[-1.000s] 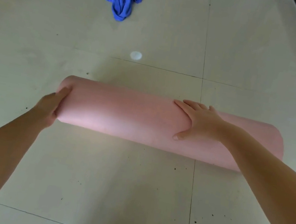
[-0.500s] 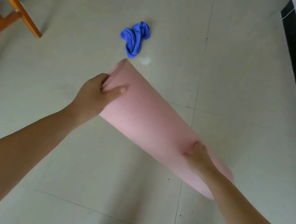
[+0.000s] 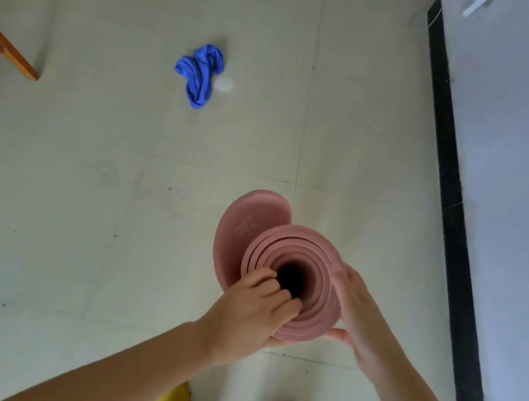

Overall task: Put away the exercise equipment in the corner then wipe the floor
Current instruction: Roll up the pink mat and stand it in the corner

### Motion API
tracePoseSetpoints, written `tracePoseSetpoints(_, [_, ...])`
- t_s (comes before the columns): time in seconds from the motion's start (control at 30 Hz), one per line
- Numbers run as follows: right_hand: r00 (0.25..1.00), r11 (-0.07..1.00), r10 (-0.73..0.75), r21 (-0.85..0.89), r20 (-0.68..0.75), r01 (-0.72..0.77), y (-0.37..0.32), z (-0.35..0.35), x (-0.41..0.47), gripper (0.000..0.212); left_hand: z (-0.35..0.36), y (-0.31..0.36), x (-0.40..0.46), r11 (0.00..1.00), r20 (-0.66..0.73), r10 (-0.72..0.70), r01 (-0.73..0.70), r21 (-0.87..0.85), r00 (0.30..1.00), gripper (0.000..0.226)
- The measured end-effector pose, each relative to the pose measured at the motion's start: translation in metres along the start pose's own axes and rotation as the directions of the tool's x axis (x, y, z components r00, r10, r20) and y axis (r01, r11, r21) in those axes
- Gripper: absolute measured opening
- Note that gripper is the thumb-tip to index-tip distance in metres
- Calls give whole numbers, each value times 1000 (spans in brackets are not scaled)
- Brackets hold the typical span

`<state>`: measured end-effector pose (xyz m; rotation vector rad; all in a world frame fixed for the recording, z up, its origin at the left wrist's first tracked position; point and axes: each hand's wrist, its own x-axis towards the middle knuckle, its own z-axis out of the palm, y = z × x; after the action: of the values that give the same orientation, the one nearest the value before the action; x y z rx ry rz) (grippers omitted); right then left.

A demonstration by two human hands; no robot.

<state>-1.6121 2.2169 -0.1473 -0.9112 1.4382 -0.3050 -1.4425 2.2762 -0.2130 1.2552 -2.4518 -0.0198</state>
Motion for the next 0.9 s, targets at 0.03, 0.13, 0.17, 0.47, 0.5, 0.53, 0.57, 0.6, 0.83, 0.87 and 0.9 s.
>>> tracePoseSetpoints(0.03, [998, 984, -55, -170, -23, 50, -2, -1, -4, 50, 2, 4, 4, 1000, -12, 12, -12, -4, 1000, 30])
tracePoseSetpoints(0.13, [983, 880, -133, -471, -130, 57, 3, -5, 0, 76, 6, 10, 19, 998, 0, 61, -61, 21, 998, 28])
tracePoseSetpoints(0.17, [973, 869, -146, -493, -181, 39, 4, -6, 4, 72, 7, 9, 23, 995, 18, 92, -93, 36, 996, 29])
tracePoseSetpoints(0.47, [962, 886, -181, -457, -203, 70, 9, -27, 24, 55, -11, -52, 16, 819, 6, -537, 520, 243, 843, 112])
tracePoseSetpoints(0.5, [963, 884, -183, -462, -196, 74, 11, -27, 22, 55, -11, -51, 19, 693, 34, -716, 705, 154, 697, 112])
tracePoseSetpoints(0.53, [964, 882, -185, -464, -190, 78, 13, -27, 21, 55, -10, -46, 24, 547, 142, -831, 837, 31, 538, 108])
tracePoseSetpoints(0.57, [964, 883, -187, -463, -188, 81, 15, -27, 20, 55, -7, -39, 29, 383, 317, -863, 918, -100, 395, 101])
tracePoseSetpoints(0.6, [964, 885, -184, -459, -189, 79, 17, -28, 20, 56, -5, -32, 33, 195, 504, -816, 955, -224, 284, 91])
tracePoseSetpoints(0.83, [979, 863, -189, -488, -72, 130, 27, -41, 23, 59, -8, -8, 50, -516, 878, -424, 737, -437, 223, 80])
tracePoseSetpoints(0.87, [981, 852, -191, -503, -46, 142, 29, -41, 22, 60, -11, -6, 53, -449, 867, -447, 783, -430, 220, 86])
tracePoseSetpoints(0.9, [980, 843, -197, -515, -25, 156, 31, -41, 22, 61, -13, -2, 55, -383, 852, -477, 822, -421, 214, 87])
